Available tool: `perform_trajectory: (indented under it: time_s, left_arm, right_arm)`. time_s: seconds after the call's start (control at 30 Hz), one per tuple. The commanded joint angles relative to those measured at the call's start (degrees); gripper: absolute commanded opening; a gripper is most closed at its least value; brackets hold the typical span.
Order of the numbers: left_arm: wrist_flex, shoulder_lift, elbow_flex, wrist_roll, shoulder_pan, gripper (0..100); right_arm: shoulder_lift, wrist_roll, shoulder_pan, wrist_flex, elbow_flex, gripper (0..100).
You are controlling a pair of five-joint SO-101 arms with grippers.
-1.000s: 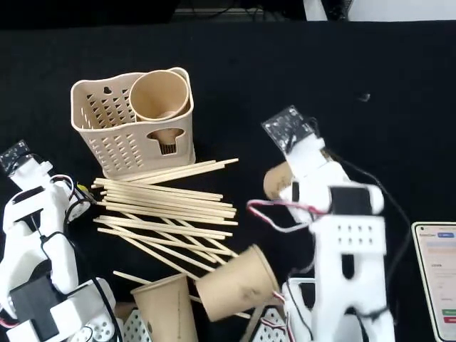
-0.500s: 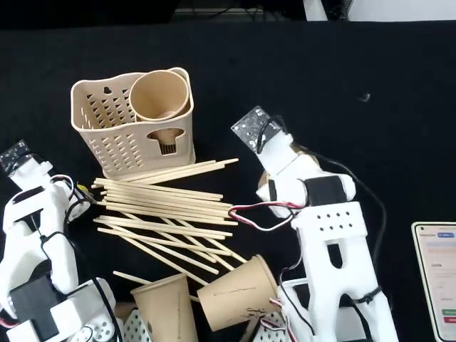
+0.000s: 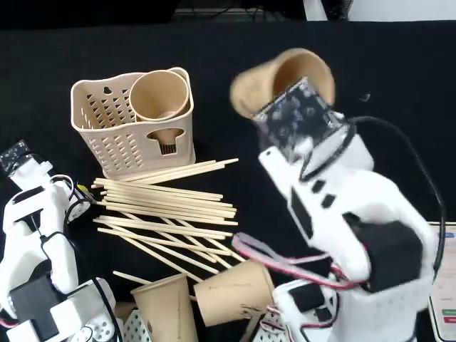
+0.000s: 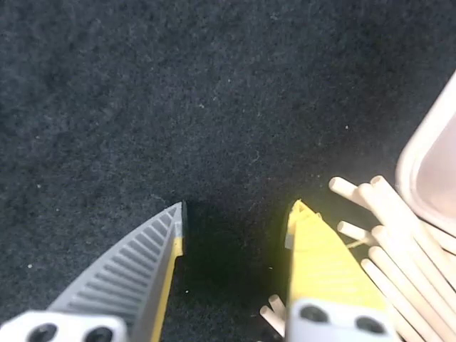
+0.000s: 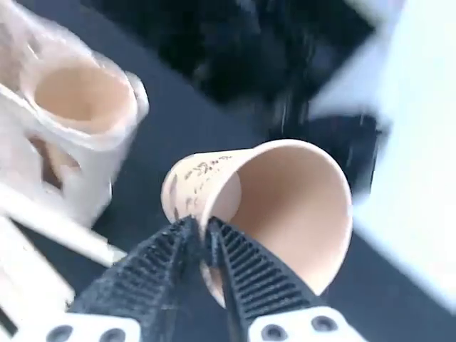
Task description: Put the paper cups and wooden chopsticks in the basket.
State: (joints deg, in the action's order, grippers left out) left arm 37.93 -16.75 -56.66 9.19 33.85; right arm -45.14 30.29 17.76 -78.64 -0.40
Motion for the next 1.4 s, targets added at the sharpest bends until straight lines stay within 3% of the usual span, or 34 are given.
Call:
perform_trajectory:
  time_s: [0.0, 0.33, 0.7, 0.87, 0.93, 1.3, 1.37]
  left_arm:
    - [-1.5, -1.5, 0.0, 0.6, -0.5, 23]
    - [-1.5, -1.5, 0.0, 0.6, -0.6, 23]
    - [-1.5, -1.5, 0.0, 0.6, -0.6, 23]
    - [-1.5, -1.5, 0.0, 0.6, -0.6, 23]
    - [-1.5, -1.5, 0.0, 0.6, -0.6, 23]
    - [-1.5, -1.5, 0.0, 0.6, -0.7, 23]
    - [-1.5, -1.5, 0.0, 0.6, -0.7, 23]
  right_arm:
    - [5.9, 1.8, 5.4, 4.7, -4.0, 1.1]
    - [19.6, 2.2, 15.7, 12.7, -9.0, 1.1]
    - [29.9, 2.2, 16.4, 12.7, -12.5, 2.0]
    - [29.7, 1.8, 16.4, 12.7, -12.5, 20.2]
    - [28.6, 1.8, 16.4, 12.7, -12.5, 23.3]
    - [26.6, 1.6, 15.4, 18.7, -12.5, 15.5]
    - [26.6, -1.8, 14.8, 21.9, -12.6, 15.5]
